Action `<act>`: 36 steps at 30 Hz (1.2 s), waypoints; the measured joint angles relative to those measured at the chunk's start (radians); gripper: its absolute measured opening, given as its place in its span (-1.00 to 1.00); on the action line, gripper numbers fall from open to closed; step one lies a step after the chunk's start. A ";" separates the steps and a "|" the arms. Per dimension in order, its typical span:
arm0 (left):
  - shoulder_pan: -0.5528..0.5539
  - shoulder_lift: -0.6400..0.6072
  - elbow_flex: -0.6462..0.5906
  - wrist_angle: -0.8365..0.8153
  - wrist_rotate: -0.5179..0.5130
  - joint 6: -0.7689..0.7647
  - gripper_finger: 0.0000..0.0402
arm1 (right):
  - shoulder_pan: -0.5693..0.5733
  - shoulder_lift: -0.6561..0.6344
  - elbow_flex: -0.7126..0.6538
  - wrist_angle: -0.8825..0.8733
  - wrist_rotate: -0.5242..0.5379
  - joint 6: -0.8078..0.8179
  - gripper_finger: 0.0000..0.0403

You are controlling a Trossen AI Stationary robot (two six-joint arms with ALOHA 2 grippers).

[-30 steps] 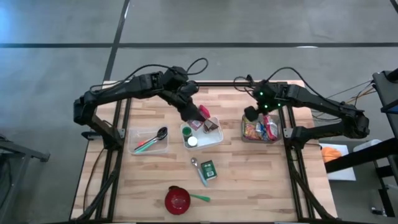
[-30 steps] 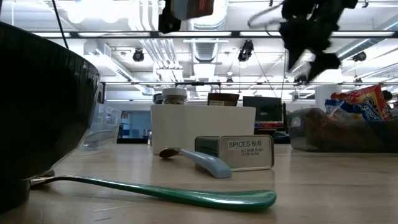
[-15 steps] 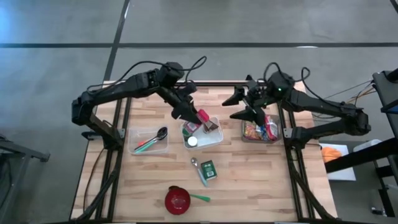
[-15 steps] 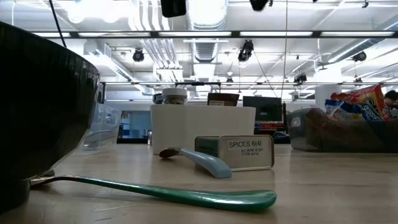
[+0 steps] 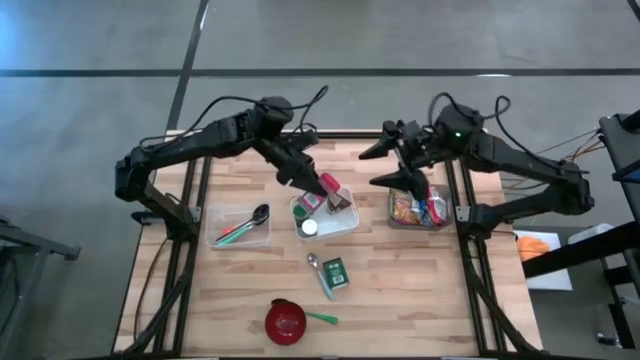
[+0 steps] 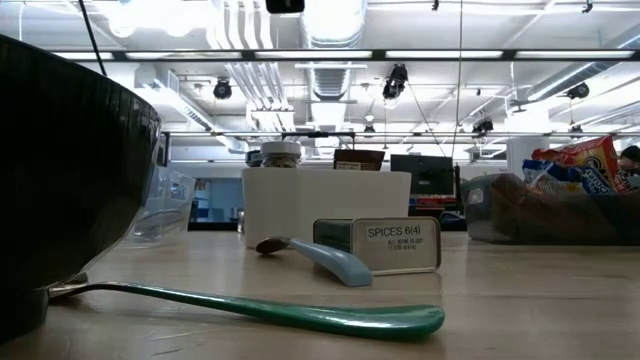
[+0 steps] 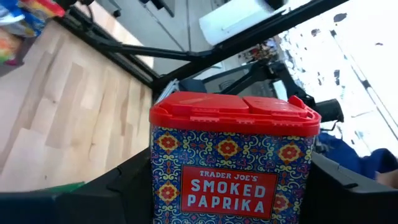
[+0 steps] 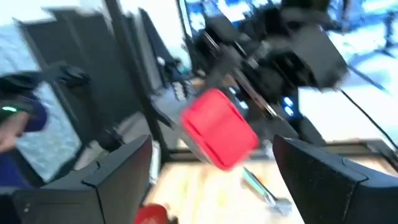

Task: Pick & Place Food Item
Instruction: Put the red seasoning can into the white bin

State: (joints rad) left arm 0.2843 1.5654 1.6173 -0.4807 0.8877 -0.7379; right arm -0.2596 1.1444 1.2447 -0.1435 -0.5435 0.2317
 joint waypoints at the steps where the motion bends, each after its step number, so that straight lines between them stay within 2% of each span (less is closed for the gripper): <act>1: 0.000 0.000 0.000 0.011 0.004 -0.006 0.38 | 0.003 0.014 0.022 -0.034 0.014 -0.004 0.63; 3: 0.000 0.000 0.000 0.018 0.007 -0.020 0.38 | 0.007 0.049 0.072 -0.091 0.020 0.000 0.64; 6: 0.001 0.000 0.000 0.020 0.007 -0.023 0.38 | 0.023 0.103 0.137 -0.177 -0.028 -0.031 0.64; 11: 0.000 0.000 0.000 0.020 0.008 -0.023 0.38 | 0.041 0.209 0.233 -0.200 -0.033 -0.042 0.64; 17: 0.001 0.000 0.000 0.017 0.069 -0.023 0.38 | 0.039 0.304 0.371 -0.366 -0.032 -0.020 0.63; 22: 0.000 0.000 0.000 0.017 0.108 -0.023 0.38 | 0.051 0.360 0.483 -0.509 -0.030 -0.134 0.64; 32: 0.001 0.000 0.000 0.039 0.139 -0.023 0.38 | 0.134 0.439 0.609 -0.517 -0.029 -0.400 0.64; 36: 0.000 0.000 0.000 0.041 0.151 -0.022 0.38 | 0.148 0.484 0.665 -0.517 -0.025 -0.424 0.64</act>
State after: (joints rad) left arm 0.2840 1.5654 1.6173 -0.4400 1.0386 -0.7603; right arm -0.1115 1.6288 1.9100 -0.6606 -0.5686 -0.1921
